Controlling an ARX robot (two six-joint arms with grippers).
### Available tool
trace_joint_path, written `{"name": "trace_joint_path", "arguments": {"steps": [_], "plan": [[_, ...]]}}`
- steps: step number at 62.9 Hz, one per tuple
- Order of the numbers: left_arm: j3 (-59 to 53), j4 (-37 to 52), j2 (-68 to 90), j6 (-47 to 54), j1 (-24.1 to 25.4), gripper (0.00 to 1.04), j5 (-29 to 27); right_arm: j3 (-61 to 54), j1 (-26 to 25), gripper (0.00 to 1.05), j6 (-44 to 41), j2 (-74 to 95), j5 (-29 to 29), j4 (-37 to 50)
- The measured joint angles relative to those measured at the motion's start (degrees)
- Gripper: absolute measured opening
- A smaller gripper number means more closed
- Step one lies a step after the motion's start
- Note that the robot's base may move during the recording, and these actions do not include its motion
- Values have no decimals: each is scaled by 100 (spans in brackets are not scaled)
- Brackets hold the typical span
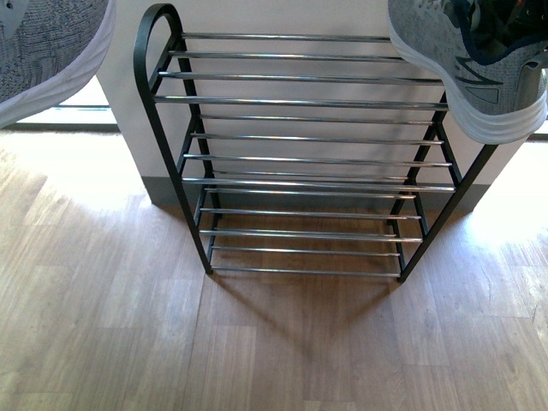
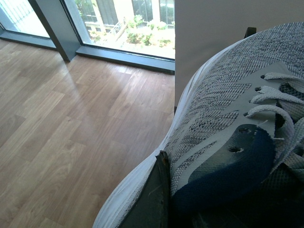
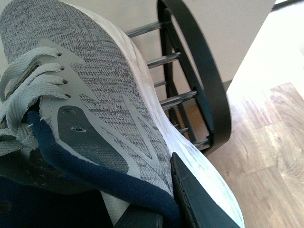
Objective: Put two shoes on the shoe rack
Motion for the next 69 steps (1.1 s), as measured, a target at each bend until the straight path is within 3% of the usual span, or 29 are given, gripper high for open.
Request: {"name": "trace_joint_path", "arguments": {"steps": [29,53,69], "plan": [[0,0,0,0,0,2,-2,1436,-282,1,339,892,94,-868],[0,0,0,0,0,2,2,1325,-256,1,911,662,-660,-1012],[0,0,0,0,0,2,0,1290,-203,1,1207,634,-573,-1108]]}}
